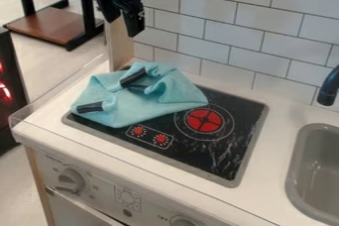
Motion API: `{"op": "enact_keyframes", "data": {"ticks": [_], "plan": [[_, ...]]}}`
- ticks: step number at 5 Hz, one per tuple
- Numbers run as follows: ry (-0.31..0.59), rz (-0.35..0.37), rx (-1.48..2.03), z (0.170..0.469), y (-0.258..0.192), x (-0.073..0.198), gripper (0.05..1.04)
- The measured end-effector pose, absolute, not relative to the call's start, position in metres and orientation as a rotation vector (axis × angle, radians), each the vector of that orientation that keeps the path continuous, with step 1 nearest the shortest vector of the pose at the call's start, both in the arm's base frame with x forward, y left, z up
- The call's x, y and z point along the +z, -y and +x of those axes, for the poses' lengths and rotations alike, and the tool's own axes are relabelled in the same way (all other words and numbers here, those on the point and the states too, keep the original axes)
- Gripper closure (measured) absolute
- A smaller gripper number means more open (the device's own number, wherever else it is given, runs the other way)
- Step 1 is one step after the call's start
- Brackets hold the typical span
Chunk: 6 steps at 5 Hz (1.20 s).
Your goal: Move the cloth from the top left to the bottom right of the cooker
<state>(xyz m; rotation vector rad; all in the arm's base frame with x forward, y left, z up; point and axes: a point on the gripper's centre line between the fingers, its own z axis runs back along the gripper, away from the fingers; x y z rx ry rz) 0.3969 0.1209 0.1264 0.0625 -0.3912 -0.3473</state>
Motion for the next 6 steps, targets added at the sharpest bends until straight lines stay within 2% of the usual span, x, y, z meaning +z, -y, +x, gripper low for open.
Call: {"op": "enact_keyframes", "data": {"ticks": [1, 3, 4, 5, 6], "plan": [[0.356, 0.042, -0.343, 0.394, -0.119, 0.112, 0.085], [0.31, 0.059, -0.301, 0.387, -0.111, 0.079, 0.085], [0.252, 0.063, -0.29, 0.387, -0.106, 0.054, 0.085], [0.125, 0.031, -0.291, 0.381, -0.101, 0.024, 0.085], [0.08, -0.007, -0.277, 0.383, -0.097, 0.017, 0.085]]}}
